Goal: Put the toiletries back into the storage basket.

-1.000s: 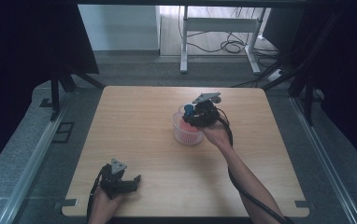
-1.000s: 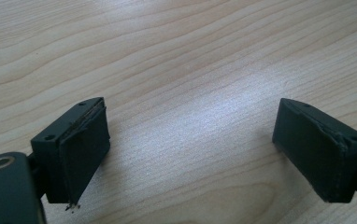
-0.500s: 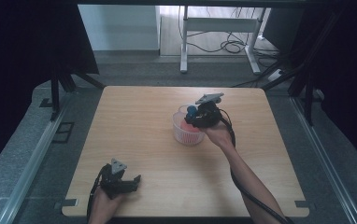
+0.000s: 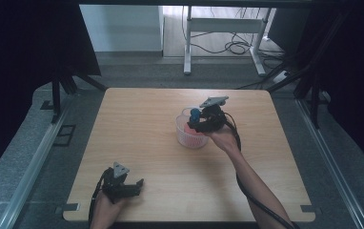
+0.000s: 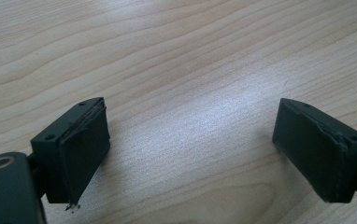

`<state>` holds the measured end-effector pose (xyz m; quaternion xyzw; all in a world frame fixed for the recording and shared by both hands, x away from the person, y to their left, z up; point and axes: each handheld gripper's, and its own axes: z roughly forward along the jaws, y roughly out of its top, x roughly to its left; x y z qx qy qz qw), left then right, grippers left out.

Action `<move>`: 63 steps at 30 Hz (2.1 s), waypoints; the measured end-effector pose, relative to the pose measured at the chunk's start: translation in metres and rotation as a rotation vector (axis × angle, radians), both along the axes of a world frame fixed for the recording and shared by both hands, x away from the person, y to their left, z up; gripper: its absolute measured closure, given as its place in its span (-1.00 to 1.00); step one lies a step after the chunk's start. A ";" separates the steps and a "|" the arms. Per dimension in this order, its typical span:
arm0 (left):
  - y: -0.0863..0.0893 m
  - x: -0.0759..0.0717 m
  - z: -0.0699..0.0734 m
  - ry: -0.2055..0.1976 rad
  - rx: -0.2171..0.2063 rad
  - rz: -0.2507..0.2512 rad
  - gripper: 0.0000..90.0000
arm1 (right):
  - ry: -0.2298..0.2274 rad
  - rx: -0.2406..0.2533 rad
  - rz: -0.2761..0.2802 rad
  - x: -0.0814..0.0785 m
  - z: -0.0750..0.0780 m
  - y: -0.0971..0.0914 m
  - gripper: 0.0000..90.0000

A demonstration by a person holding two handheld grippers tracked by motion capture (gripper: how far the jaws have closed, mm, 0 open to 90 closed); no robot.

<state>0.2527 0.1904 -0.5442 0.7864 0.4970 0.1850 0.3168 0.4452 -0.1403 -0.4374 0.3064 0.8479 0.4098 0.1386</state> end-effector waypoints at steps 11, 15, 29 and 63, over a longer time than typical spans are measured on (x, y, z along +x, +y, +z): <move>0.000 0.000 0.000 -0.001 0.000 0.001 -0.76 | -0.018 0.000 0.002 -0.004 0.009 -0.003 -0.49; -0.001 0.000 0.000 -0.003 -0.005 0.005 -0.76 | -0.024 -0.003 0.006 -0.006 0.012 -0.006 -0.52; -0.002 0.000 0.000 -0.002 -0.005 0.005 -0.76 | -0.029 -0.014 0.016 -0.014 0.019 -0.011 -0.67; -0.001 0.000 0.000 0.000 -0.001 0.001 -0.76 | -0.065 -0.054 0.024 -0.040 0.028 -0.022 -0.72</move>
